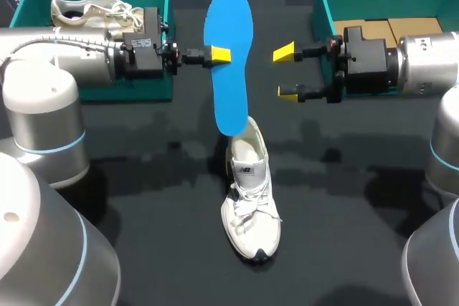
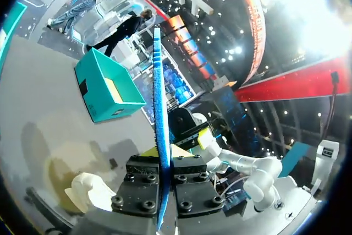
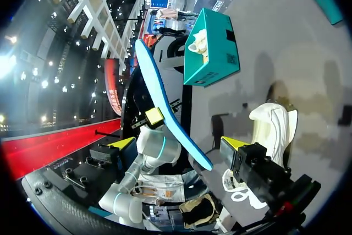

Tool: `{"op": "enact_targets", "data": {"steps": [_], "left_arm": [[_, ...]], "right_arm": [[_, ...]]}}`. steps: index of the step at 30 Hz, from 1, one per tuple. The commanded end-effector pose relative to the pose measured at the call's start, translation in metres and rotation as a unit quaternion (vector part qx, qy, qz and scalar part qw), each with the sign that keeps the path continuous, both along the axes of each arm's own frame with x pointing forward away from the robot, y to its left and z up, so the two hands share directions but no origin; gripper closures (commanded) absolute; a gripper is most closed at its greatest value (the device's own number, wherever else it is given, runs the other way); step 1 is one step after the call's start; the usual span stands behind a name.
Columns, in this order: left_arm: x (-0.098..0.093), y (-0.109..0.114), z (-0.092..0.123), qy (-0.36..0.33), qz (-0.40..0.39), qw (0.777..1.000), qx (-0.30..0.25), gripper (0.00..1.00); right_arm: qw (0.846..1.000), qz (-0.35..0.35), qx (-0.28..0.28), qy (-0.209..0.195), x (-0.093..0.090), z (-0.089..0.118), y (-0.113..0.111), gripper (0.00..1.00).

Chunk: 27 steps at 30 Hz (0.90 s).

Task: Take the shoe out of the shoebox, open the shoe tongue, remove and reinsert the insole, then place the shoe into the shoebox

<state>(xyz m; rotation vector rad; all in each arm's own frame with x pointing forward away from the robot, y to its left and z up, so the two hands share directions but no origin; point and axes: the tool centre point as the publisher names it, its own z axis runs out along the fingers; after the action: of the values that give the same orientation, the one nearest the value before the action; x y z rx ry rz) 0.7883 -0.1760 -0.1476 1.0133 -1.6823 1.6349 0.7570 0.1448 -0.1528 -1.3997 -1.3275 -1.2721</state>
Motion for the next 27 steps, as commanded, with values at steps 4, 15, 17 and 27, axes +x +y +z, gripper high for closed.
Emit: {"op": "enact_targets", "data": {"steps": [4, 15, 17, 27], "left_arm": [[-0.003, -0.001, -0.002, -0.107, 0.017, 0.994, -0.006, 1.00], [-0.008, 0.014, 0.014, -0.286, 0.008, 0.957, -0.039, 1.00], [-0.008, 0.015, 0.016, -0.323, 0.005, 0.946, -0.033, 1.00], [-0.008, 0.016, 0.021, -0.417, -0.006, 0.908, 0.032, 1.00]], "right_arm": [[1.000, 0.000, -0.001, 0.000, 0.001, -0.001, 0.002, 0.00], [1.000, 0.000, -0.001, 0.000, 0.001, -0.001, 0.002, 0.00], [1.000, 0.000, -0.001, 0.000, 0.001, -0.001, 0.002, 0.00], [1.000, 0.000, -0.001, 0.000, 0.001, -0.001, 0.002, 0.00]]}}
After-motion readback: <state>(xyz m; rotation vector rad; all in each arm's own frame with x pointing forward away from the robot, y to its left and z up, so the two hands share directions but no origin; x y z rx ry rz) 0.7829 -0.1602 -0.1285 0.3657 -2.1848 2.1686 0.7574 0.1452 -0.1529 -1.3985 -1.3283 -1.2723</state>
